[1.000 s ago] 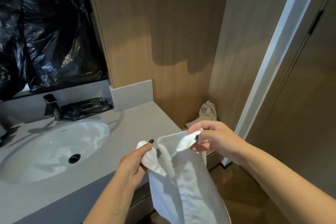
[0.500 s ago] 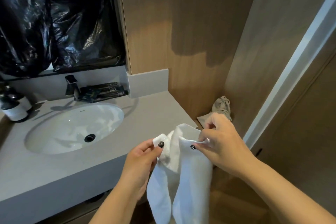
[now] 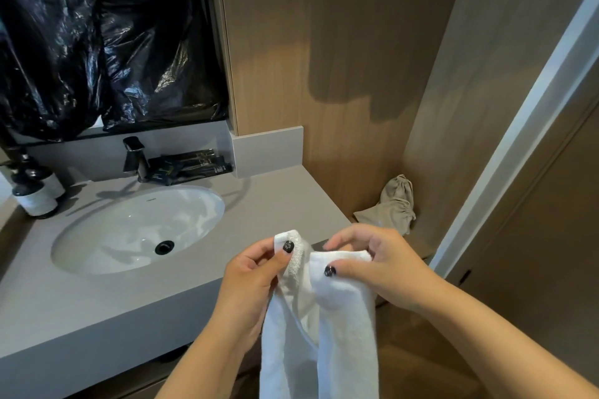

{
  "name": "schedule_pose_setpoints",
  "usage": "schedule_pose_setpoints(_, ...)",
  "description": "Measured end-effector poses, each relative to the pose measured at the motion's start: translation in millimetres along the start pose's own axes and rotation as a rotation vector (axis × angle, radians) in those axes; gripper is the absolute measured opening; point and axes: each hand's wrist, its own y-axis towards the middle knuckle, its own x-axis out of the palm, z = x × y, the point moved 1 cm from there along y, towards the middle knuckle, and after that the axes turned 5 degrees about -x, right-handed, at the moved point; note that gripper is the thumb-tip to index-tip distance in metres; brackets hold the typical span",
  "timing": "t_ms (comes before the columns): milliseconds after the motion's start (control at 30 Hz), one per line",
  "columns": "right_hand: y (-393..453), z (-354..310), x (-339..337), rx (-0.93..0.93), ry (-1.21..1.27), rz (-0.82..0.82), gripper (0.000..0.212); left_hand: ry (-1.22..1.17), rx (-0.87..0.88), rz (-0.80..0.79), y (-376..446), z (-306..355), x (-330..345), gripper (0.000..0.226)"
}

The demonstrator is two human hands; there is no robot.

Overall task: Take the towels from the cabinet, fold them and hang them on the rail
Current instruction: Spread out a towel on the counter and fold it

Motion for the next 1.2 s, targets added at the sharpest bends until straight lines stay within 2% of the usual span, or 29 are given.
schedule_pose_setpoints(133,-3,-3,3,-0.04,-0.108,-0.117,0.006,0.036,0.002,-0.066,-6,0,2,0.025)
schedule_pose_setpoints(200,-4,-6,2,-0.072,-0.103,-0.122,0.005,0.088,0.008,-0.103,-9,0,4,0.02)
schedule_pose_setpoints(267,-4,-9,1,-0.102,-0.104,-0.11,0.005,0.15,0.01,-0.128,-12,1,6,0.025)
schedule_pose_setpoints(400,-5,-8,5,-0.132,-0.148,-0.054,0.007,0.21,0.035,-0.154,-17,5,11,0.038)
schedule_pose_setpoints(533,-8,-6,9,-0.164,-0.147,0.046,0.005,0.221,0.064,-0.132,-17,8,11,0.042)
schedule_pose_setpoints(767,-17,2,12,-0.322,-0.313,0.2,0.004,0.353,0.184,-0.134,-21,13,19,0.021)
schedule_pose_setpoints(900,-19,4,13,-0.387,-0.334,0.278,0.006,0.55,0.305,-0.109,-23,15,24,0.02)
schedule_pose_setpoints(1100,-19,9,16,-0.369,-0.407,0.366,0.005,0.698,0.381,-0.071,-22,10,25,0.024)
schedule_pose_setpoints(1200,-18,8,18,-0.248,-0.282,0.336,0.017,0.692,0.389,-0.057,-22,6,24,0.028)
